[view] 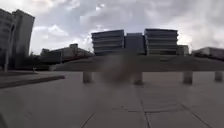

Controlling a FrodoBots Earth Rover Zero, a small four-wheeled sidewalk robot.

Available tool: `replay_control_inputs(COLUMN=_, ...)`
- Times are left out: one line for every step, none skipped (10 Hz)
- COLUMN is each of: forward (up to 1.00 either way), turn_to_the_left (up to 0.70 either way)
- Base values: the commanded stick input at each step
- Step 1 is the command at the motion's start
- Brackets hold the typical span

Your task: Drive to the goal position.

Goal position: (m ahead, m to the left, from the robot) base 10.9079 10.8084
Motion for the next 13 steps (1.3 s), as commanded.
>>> replay_control_inputs(forward=0.70, turn_to_the_left=0.00)
replay_control_inputs(forward=0.70, turn_to_the_left=0.00)
replay_control_inputs(forward=0.70, turn_to_the_left=0.00)
replay_control_inputs(forward=0.70, turn_to_the_left=0.00)
replay_control_inputs(forward=0.70, turn_to_the_left=0.00)
replay_control_inputs(forward=0.70, turn_to_the_left=0.00)
replay_control_inputs(forward=0.70, turn_to_the_left=0.00)
replay_control_inputs(forward=0.70, turn_to_the_left=0.00)
replay_control_inputs(forward=0.70, turn_to_the_left=0.00)
replay_control_inputs(forward=0.70, turn_to_the_left=0.00)
replay_control_inputs(forward=0.70, turn_to_the_left=0.00)
replay_control_inputs(forward=0.70, turn_to_the_left=0.00)
replay_control_inputs(forward=0.70, turn_to_the_left=0.00)
